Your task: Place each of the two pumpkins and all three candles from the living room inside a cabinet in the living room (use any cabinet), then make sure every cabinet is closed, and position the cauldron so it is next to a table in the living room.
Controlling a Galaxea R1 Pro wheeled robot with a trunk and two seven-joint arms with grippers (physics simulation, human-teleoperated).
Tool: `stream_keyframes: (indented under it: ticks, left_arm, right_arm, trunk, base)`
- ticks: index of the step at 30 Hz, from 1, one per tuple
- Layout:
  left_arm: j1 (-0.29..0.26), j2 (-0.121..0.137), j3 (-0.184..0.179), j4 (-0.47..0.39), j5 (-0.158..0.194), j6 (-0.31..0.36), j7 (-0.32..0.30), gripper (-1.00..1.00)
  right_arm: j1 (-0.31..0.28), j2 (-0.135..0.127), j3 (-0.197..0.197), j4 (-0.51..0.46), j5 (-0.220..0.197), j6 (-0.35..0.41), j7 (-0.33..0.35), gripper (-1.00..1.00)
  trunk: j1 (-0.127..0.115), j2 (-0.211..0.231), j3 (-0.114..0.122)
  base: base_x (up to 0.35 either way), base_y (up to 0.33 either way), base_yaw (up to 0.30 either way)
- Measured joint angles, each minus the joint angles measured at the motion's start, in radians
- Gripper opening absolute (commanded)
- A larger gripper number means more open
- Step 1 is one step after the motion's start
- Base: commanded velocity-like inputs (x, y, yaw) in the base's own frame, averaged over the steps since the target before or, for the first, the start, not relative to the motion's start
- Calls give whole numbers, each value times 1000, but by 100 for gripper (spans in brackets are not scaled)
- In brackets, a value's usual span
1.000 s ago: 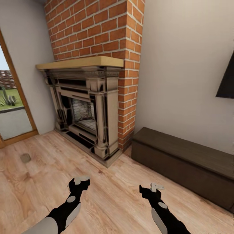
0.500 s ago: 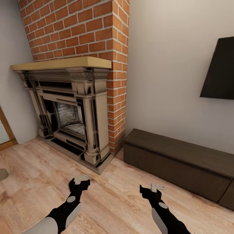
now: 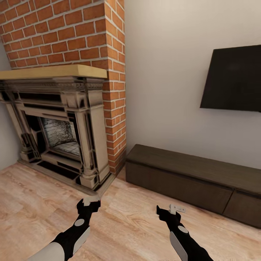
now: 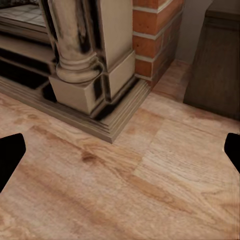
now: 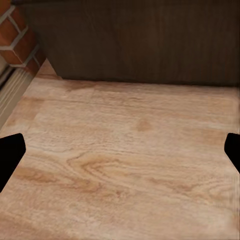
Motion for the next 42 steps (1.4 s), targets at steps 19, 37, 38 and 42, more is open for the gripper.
stream_keyframes:
  ticks: [19, 37, 38, 42]
  left_arm:
    - [0, 0, -34, 0, 0, -20, 0, 100]
    - [0, 0, -41, 0, 0, -20, 0, 100]
    - [0, 0, -41, 0, 0, -20, 0, 100]
    - [0, 0, -41, 0, 0, -20, 0, 100]
  right_arm:
    - [0, 1, 0, 0, -2, -2, 0, 100]
    - [0, 1, 0, 0, -2, -2, 0, 100]
    - [0, 1, 0, 0, -2, -2, 0, 100]
    - [0, 0, 0, 0, -2, -2, 0, 100]
  trunk:
    - [-1, 0, 17]
    - [0, 0, 34]
    - [0, 0, 35]
    - [0, 0, 38]
  base:
    - [113, 16, -264]
    - [101, 24, -264]
    - [2, 0, -264]
    - [1, 0, -264]
